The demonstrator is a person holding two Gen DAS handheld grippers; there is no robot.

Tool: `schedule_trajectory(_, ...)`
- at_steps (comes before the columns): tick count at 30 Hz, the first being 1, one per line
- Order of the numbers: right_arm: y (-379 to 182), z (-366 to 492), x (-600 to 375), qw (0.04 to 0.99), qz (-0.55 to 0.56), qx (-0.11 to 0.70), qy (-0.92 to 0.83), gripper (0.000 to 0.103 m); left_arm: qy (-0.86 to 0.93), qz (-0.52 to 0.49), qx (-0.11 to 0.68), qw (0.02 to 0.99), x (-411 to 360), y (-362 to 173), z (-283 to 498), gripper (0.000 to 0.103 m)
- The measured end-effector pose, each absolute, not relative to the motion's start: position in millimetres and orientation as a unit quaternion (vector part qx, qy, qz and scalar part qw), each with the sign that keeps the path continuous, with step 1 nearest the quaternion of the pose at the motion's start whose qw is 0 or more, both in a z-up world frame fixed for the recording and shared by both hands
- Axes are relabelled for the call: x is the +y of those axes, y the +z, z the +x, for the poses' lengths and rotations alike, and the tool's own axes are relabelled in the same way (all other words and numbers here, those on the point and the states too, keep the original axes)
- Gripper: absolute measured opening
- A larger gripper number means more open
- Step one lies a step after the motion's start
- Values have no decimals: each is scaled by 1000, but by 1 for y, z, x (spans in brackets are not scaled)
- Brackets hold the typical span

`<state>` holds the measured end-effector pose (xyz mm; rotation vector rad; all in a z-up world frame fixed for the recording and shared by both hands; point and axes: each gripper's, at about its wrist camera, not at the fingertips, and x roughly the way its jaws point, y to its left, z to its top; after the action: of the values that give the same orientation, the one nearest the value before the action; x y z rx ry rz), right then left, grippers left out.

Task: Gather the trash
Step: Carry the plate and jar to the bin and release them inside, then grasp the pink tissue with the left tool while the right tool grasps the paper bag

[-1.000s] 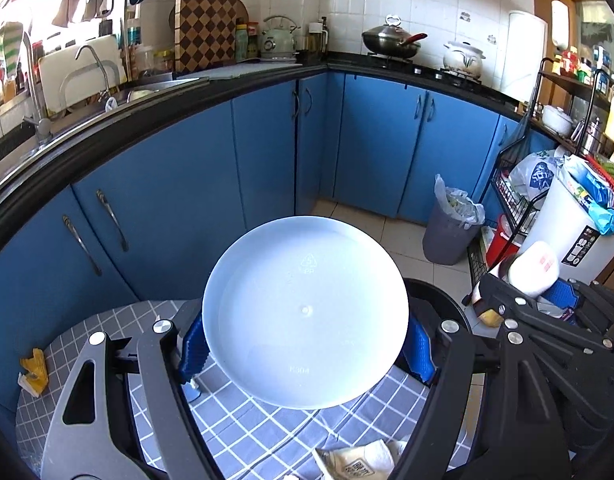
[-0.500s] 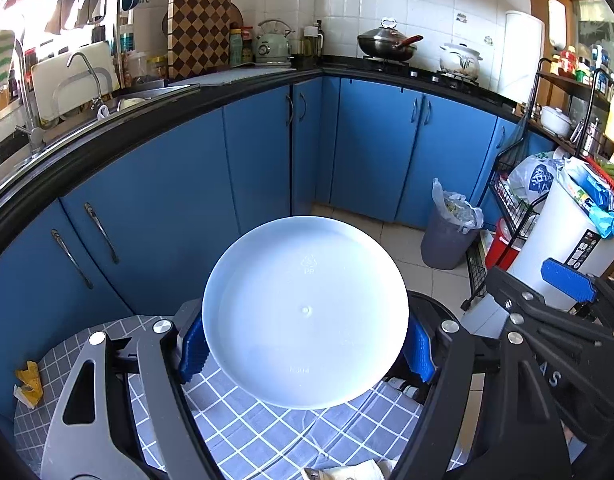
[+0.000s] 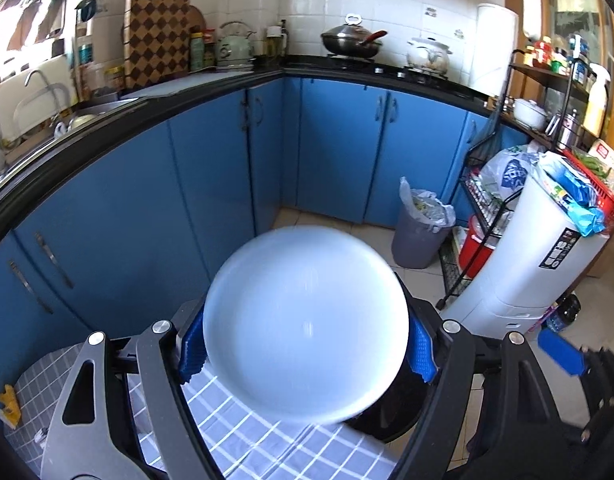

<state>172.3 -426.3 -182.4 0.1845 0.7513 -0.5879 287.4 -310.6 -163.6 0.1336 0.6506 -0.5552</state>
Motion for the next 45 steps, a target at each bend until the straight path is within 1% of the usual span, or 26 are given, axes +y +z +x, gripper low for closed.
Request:
schedule_trajectory(2,-183,169,-430,883,92,362,-285,62,-275,67,311,907,-317,-162,284,89)
schedule_trajectory(5,-184,165,-433,882,95,362,-286,62,-277,74,297,911,-322,-159,279,96)
schedule_trajectory(7,-184,164,-433,882,95,363,-284,62,-273,80,294,913,-323,-160,274,97)
schedule_trajectory(15,-186,165,-424,886,91,367,-267,62,-254,81,312,912,-304,-171,271,97)
schedule_trajectory(23,-195,165,-403,890,86,381,-236,62,-215,78,328,917,-255,-185,262,97)
schedule_trajectory(37,-247,151,-330,888,46,435,-139,62,-141,70,394,906,-149,-247,201,97)
schedule_trajectory(45,-258,145,-324,889,43,436,-132,62,-144,72,409,898,-138,-271,171,97)
